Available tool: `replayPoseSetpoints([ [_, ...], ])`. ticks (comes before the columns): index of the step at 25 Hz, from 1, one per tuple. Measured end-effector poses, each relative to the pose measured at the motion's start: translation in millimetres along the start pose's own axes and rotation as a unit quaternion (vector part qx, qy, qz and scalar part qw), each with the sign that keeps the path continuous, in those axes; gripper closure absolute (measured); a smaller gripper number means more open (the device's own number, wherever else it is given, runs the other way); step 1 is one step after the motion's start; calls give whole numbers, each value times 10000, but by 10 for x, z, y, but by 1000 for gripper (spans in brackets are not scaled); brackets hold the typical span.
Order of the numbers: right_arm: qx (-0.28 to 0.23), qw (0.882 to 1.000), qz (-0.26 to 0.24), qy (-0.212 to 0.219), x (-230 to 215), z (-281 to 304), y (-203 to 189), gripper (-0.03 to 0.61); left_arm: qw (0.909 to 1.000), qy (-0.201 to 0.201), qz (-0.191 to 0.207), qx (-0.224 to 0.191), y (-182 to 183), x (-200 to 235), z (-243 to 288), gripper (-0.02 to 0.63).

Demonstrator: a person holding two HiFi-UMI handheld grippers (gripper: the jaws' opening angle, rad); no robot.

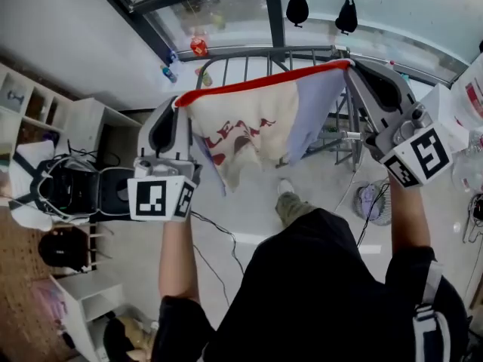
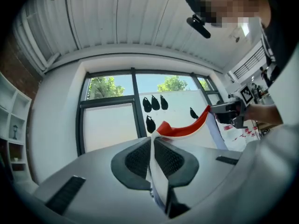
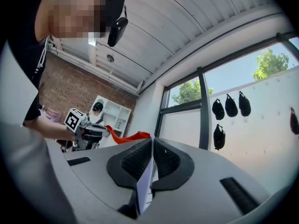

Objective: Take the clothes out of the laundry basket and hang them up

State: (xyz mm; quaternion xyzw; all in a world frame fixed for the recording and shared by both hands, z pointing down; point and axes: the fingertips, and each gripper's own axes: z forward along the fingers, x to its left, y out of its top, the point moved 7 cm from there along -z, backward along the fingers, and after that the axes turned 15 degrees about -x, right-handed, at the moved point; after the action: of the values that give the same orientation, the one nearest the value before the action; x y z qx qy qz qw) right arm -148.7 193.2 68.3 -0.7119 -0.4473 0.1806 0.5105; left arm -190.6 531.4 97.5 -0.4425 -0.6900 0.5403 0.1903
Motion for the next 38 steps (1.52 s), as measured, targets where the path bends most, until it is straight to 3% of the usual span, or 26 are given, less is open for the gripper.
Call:
replayPoseSetpoints([
  [8, -132, 9952, 877, 402, -359, 876, -798, 568, 9956, 471, 520, 618, -364, 757, 486, 594],
  [15, 8, 9939, 1006, 450, -633, 1405, -1334, 568, 9938, 685, 349, 807, -904, 1261, 935, 594],
  [19, 202, 9953, 692, 643, -748, 1655, -1500, 568, 9934, 749, -118, 861, -1164, 1482, 1188, 594],
  [22, 228, 9946, 745, 687, -846, 1802, -1644, 568, 9931, 759, -29, 888, -1315, 1610, 1353, 594],
  [27, 318, 9918, 1111, 555, -990, 2076, -1933, 568, 9929, 783, 118, 893, -1469, 1821, 1595, 594],
  [31, 540, 9922, 1071, 339, -1122, 2334, -2128, 568, 9929, 732, 174, 923, -1664, 2041, 1820, 594],
  [38, 1247, 9873, 907, -393, -1231, 2460, -2762, 568, 9919, 122, -113, 1261, -2522, 2320, 2273, 594],
])
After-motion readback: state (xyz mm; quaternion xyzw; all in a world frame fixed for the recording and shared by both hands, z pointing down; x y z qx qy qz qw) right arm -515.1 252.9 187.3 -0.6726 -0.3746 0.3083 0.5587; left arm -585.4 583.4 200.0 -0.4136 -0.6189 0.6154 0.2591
